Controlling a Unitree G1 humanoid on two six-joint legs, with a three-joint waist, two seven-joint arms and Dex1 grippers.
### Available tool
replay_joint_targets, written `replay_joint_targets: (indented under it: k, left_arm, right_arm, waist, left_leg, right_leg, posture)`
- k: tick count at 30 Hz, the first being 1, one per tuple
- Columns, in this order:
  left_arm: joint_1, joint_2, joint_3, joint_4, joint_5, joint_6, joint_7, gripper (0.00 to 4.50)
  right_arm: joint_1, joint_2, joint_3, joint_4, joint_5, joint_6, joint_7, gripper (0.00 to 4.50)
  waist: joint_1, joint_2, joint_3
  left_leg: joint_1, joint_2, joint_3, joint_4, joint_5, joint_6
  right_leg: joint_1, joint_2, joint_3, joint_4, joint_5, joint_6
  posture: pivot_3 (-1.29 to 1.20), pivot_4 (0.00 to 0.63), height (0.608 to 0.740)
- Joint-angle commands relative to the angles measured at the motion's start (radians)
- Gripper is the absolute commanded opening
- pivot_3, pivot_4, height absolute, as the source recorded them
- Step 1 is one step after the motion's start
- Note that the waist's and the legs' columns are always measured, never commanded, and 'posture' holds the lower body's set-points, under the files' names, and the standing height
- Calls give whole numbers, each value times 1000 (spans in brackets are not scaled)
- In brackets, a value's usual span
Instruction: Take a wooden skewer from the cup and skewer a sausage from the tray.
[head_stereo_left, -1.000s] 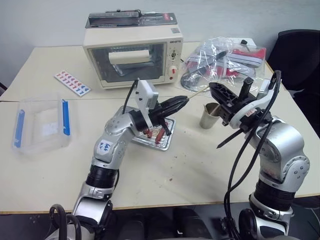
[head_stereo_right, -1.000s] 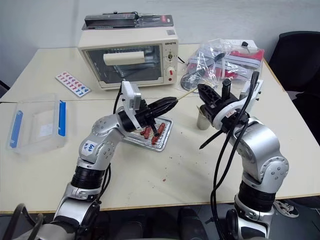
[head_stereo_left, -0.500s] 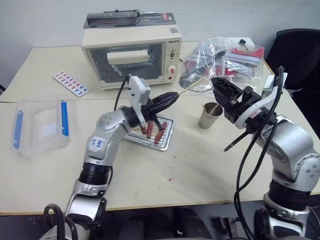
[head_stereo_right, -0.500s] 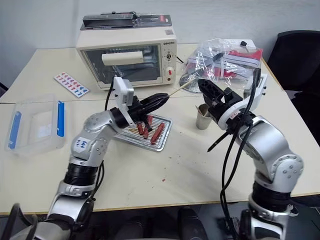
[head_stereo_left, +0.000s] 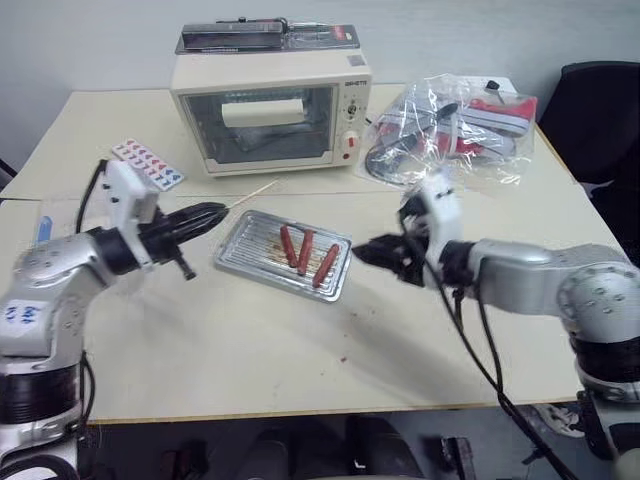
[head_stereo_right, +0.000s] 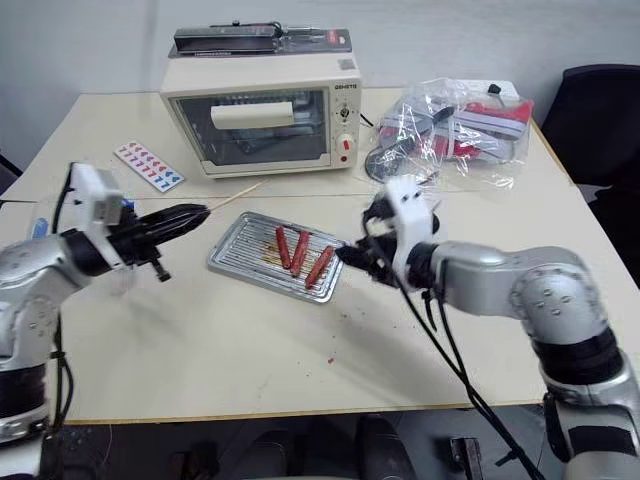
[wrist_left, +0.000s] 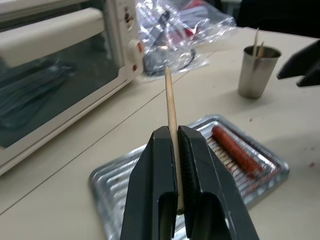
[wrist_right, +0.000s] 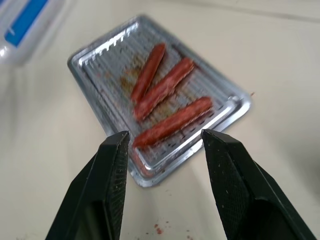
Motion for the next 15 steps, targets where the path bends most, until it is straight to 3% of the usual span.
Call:
replay_joint_targets:
  k: [1,5,9,15]
  left_arm:
    - [16,5,40,-71,-31,6,23,0]
    - [36,1,43,-109,-43,23,42,0]
    - [63,-2,44,-135,-45,26,60,0]
    - [67,-7,30,-143,-39,18,76,0]
  right_arm:
    - [6,72,54,42,-149,3,48,2368]
    - [2,139,70,79,-255,19,79,2820]
    - [-35,256,29,180,-326,31,62,3827]
    - [-55,382,-55,257,-372,71,41,3827]
  waist:
    - [1,0,0]
    - [-1,0,0]
    - [-11,0,0]
    - [-13,0,0]
  left_leg:
    - [0,0,0,0,0,0]
    - [0,0,0,0,0,0]
    - [0,0,0,-1,0,-1]
    - [0,0,0,-1,0,-1]
  right_leg:
    - [0,0,0,0,0,0]
    - [0,0,0,0,0,0]
    - [-1,0,0,1,0,0]
    - [-2,1,0,4,0,0]
  posture:
    - [0,150,740]
    - [0,150,740]
    - [0,150,740]
    - [0,150,740]
